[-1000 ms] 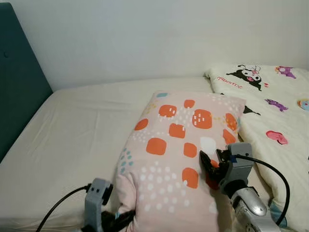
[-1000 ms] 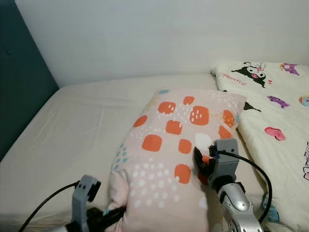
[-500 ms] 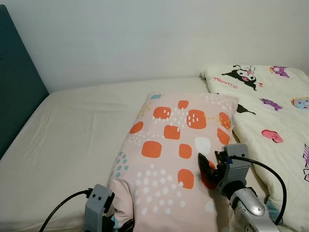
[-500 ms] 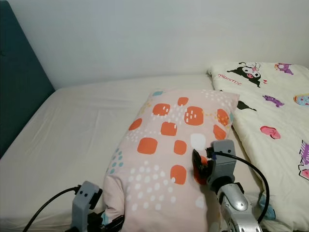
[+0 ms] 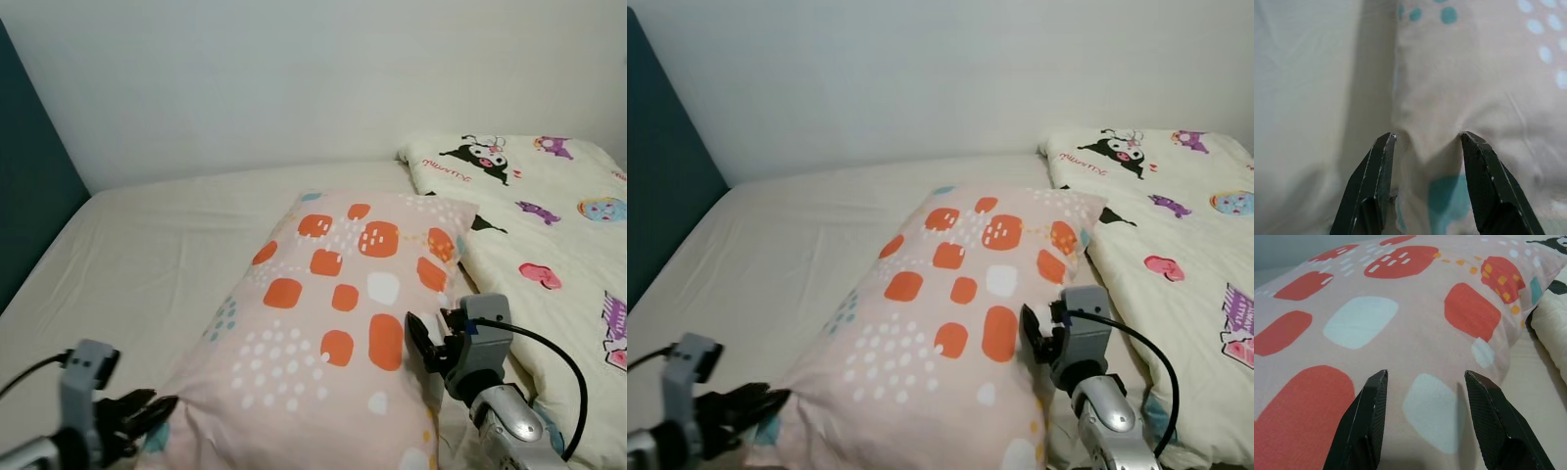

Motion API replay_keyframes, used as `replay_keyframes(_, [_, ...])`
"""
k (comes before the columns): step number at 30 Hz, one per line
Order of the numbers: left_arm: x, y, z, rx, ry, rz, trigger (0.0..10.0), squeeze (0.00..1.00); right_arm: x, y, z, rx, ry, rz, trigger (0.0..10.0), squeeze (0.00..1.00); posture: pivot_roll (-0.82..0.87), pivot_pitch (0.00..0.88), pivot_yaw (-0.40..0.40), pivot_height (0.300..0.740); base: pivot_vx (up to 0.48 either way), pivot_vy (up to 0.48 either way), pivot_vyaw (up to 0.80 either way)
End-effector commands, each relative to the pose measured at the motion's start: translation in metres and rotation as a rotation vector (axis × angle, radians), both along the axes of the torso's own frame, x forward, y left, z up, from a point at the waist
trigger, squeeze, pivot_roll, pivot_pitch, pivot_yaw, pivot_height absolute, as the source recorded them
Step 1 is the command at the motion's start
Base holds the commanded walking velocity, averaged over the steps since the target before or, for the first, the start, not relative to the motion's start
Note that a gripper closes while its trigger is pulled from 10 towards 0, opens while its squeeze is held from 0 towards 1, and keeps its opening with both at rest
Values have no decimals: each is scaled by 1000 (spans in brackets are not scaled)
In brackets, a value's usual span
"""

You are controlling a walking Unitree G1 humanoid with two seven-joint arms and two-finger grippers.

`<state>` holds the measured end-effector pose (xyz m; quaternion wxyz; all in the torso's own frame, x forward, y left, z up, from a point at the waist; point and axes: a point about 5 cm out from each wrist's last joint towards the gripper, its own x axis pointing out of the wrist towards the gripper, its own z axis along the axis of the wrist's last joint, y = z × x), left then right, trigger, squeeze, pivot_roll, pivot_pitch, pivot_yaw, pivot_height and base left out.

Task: Clean up the room

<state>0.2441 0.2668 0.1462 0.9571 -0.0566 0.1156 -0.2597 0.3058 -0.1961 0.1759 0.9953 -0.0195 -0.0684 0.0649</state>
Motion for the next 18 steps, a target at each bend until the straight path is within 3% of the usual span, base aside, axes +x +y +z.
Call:
replay_keyframes(1, [-5,2,-4,-6,34,-13,10000,0,-4,1,-5,6,11,6,10000,0,-63,231,53,576,0,0,0])
replay_keyframes(3, [-15,-7,-10,-4,69,-96,10000,0,-3,1,-6,4,16,7,10000,0,-62,227,49,576,0,0,0])
replay_keyframes(6, [-16,-15,-20,36,64,-75,10000,0,-2,3,-6,8,13,10,10000,0,-61,224,43,576,0,0,0])
replay_keyframes(7, [-8,-13,-22,65,29,19,10000,0,-1,3,-5,8,12,11,10000,0,-60,223,39,576,0,0,0])
replay_keyframes(8, [-8,-13,-22,65,29,19,10000,0,-1,3,-5,8,12,11,10000,0,-60,223,39,576,0,0,0])
replay_keyframes(9, [12,-5,-25,37,-26,241,10000,145,0,4,-4,11,10,16,10000,0,-63,220,32,576,0,0,0])
replay_keyframes(10, [12,-5,-25,37,-26,241,10000,145,0,4,-4,11,10,16,10000,0,-63,220,32,576,0,0,0])
replay_keyframes(11, [20,-1,-27,0,-35,338,10000,1000,1,5,-4,15,9,19,10000,0,-63,220,33,576,0,0,0])
replay_keyframes(12, [20,-1,-27,0,-35,338,10000,1000,1,5,-4,15,9,19,10000,0,-63,220,33,576,0,0,0])
replay_keyframes(13, [27,0,-29,-65,-40,396,10000,1000,1,6,-4,18,9,23,10000,0,-66,220,31,576,0,0,0])
replay_keyframes(16, [36,3,-30,-139,-45,468,10000,1000,1,7,-4,21,12,29,10000,0,-68,220,31,576,0,0,0])
replay_keyframes(18, [40,5,-31,-158,-46,507,10000,1000,0,8,-5,21,18,41,10000,0,-74,220,33,576,0,0,0])
